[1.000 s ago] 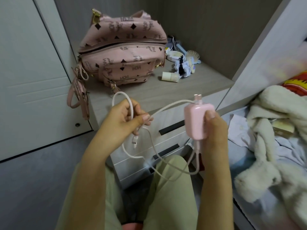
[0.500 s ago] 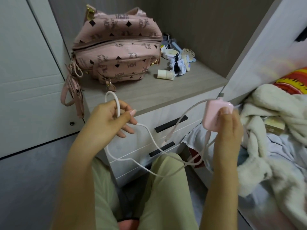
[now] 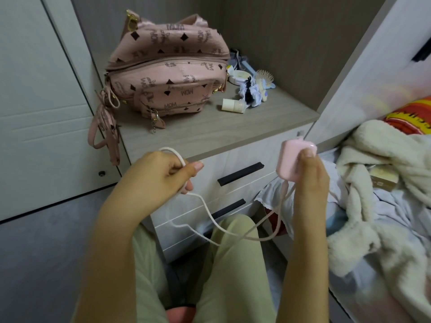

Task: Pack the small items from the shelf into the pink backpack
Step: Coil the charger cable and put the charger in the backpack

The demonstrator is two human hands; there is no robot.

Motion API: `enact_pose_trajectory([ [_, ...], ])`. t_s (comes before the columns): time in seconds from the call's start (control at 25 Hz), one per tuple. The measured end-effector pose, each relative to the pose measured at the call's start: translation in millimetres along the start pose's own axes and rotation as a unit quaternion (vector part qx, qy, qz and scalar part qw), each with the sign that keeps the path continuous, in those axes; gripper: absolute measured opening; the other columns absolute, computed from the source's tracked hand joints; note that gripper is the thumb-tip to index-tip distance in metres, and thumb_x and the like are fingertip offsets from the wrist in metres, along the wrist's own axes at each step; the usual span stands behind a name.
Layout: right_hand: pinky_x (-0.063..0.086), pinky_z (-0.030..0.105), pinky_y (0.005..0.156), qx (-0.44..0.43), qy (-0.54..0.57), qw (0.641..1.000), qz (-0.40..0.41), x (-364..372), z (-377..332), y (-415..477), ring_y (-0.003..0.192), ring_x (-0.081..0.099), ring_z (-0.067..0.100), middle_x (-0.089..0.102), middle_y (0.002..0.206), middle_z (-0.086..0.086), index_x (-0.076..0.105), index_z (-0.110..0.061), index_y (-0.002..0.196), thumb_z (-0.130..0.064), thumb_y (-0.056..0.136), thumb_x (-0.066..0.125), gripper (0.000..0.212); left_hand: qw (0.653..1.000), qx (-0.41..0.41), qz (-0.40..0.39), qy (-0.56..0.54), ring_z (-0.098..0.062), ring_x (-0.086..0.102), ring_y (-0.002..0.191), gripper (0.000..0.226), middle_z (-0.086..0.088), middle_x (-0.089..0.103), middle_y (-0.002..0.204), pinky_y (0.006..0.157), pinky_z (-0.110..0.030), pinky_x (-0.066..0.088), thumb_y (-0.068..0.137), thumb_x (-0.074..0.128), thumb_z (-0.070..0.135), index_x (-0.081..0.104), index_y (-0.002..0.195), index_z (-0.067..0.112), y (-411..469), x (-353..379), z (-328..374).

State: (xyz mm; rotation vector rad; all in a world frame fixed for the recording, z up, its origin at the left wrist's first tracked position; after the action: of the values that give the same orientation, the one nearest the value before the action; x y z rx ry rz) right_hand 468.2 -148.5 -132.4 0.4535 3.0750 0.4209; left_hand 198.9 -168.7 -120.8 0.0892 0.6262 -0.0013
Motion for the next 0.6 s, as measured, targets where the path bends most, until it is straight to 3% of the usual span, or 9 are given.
enact_pose_trajectory([
  [0.08,0.044,0.023,0.073,0.015,-0.074,0.996,-0.054,11.0,3.3,-2.7,0.087,0.057,0.001,0.062,0.091,-0.019,0.063,-0.038,0.095,-0.064,0.078,0.044,0.036,1.0,0.005,0.006,0.02,0.0,0.067,0.061,0.061,0.018,0.07,0.067,0.072,-0.038,0.057,0.067,0.042,0.073,0.072,0.074,0.02,1.0,0.7,3.1],
  [0.16,0.044,0.023,0.073,0.016,-0.123,0.983,-0.139,27.4,5.1,-11.6,0.087,0.056,0.0,0.06,0.094,-0.02,0.059,-0.039,0.104,-0.063,0.082,0.043,0.037,1.0,0.001,-0.002,0.015,-0.001,0.067,0.06,0.062,0.014,0.071,0.066,0.068,-0.039,0.056,0.067,0.04,0.073,0.071,0.068,0.02,1.5,3.5,2.8],
  [0.28,0.046,0.015,0.066,-0.019,-0.136,0.974,-0.18,40.0,-6.2,-16.4,0.08,0.055,-0.006,0.059,0.091,-0.025,0.053,-0.039,0.107,-0.057,0.089,0.038,0.03,0.999,-0.019,-0.042,0.004,-0.004,0.067,0.055,0.054,0.011,0.07,0.061,0.057,-0.023,0.048,0.075,0.042,0.067,0.07,0.066,0.022,-0.5,12.8,-0.9],
  [0.36,0.049,0.013,0.072,-0.037,-0.074,0.971,-0.224,56.1,-20.1,-23.5,0.089,0.06,-0.003,0.063,0.103,-0.023,0.051,-0.037,0.114,-0.053,0.093,0.036,0.031,0.998,0.003,-0.049,-0.044,-0.007,0.067,0.057,0.036,0.008,0.071,0.064,0.053,-0.013,0.044,0.08,0.053,0.053,0.07,0.071,0.024,0.0,15.5,5.6],
  [0.44,0.054,0.025,0.079,-0.026,0.042,0.968,-0.248,68.6,-28.4,-27.9,0.1,0.066,0.017,0.066,0.117,-0.004,0.048,-0.029,0.125,-0.052,0.093,0.033,0.042,0.99,0.043,-0.069,-0.119,-0.006,0.068,0.067,0.025,0.009,0.072,0.076,0.057,-0.008,0.045,0.071,0.064,0.049,0.07,0.081,0.027,-0.3,20.6,18.8],
  [0.52,0.055,0.037,0.082,-0.001,0.135,0.963,-0.234,77.8,-33.7,-27.8,0.107,0.063,0.028,0.063,0.122,0.007,0.046,-0.025,0.129,-0.05,0.094,0.03,0.046,0.978,0.079,-0.118,-0.155,-0.006,0.066,0.083,0.037,0.009,0.07,0.089,0.066,-0.015,0.05,0.064,0.076,0.049,0.067,0.09,0.025,-1.9,34.9,31.6],
  [0.6,0.054,0.045,0.087,0.032,0.167,0.964,-0.203,83.0,-31.0,-26.7,0.11,0.062,0.027,0.063,0.123,0.007,0.048,-0.025,0.128,-0.049,0.094,0.028,0.046,0.966,0.109,-0.157,-0.175,-0.009,0.065,0.092,0.035,0.007,0.068,0.095,0.075,-0.024,0.054,0.067,0.078,0.039,0.064,0.094,0.023,-4.4,53.0,43.0],
])
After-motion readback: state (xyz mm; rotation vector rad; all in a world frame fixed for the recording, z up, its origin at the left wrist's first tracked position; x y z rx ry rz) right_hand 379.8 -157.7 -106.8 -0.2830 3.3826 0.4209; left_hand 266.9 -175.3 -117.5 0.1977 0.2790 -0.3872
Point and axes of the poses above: each hand's wrist, its own y-axis towards the middle knuckle, its own x-axis out of the palm, z = x × y, the point moved 10 cm from there along y, towards the middle knuckle
